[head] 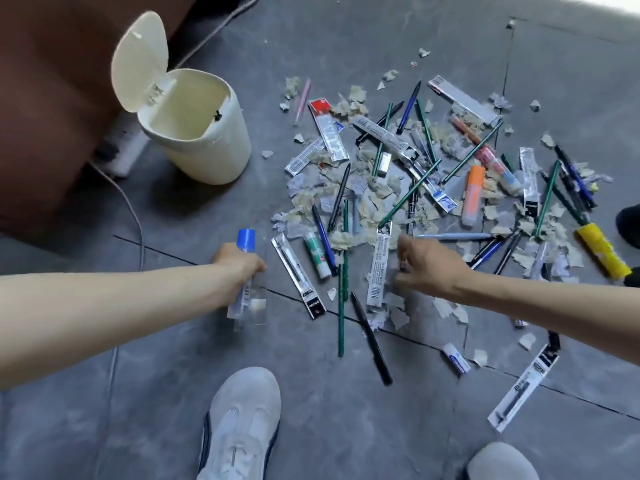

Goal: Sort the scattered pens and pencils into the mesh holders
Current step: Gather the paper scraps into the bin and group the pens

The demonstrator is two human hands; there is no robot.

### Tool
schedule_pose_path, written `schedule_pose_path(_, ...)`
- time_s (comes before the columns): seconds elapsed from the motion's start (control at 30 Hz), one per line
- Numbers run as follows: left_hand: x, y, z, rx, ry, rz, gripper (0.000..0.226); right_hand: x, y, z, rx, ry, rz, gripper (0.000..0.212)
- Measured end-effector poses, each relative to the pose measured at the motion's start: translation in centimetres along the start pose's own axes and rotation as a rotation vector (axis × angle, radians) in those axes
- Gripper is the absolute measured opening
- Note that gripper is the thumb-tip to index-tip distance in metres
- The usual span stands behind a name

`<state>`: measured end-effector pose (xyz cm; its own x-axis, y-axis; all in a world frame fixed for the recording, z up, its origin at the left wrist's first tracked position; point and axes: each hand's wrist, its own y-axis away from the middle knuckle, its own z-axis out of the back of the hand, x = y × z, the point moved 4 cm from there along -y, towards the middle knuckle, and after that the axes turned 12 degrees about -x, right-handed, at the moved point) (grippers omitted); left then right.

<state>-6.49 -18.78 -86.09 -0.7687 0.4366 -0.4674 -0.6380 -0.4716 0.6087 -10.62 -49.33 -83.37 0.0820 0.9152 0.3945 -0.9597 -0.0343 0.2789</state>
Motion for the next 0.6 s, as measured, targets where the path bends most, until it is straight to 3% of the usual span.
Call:
schedule_pose_path(0.1, 0.3, -0.2, 0.2, -0.122, -0.023, -0.023, 0.039, 4.1, -0.9, -0.3, -0.003, -0.162, 0.019, 0.028)
schedule_pose_path(0.17, 0.2, -0.2, 0.2, -0.164, -0.038, -0.037, 0.041, 6.9, -1.4, -1.7, 0.101, -0.253, 0.016, 0.032)
schedule_pose_path(0.3, 0.5, 0.1, 0.2, -0.144, -0.084, -0.019, 0.047, 11.0, -1.7, -5.0, 0.220, -0.273, 0.083, 0.030)
schedule_pose_path(0.43, 1.3, -0.2, 0.8, -0.109, -0.147, 0.006, 0.056, 12.8, -2.2, -7.2, 0.252, -0.320, 0.039, 0.036)
schedule_pose_path(0.53, 1.7, -0.6, 1.0, -0.106, -0.156, -0.018, 0.056, 13.1, -2.6, -8.1, 0.220, -0.351, -0.009, 0.038)
schedule_pose_path(0.6, 1.9, -0.9, 1.1, -0.105, -0.164, -0.032, 0.054, 12.7, -3.0, -7.8, 0.084, -0.294, -0.016, 0.034)
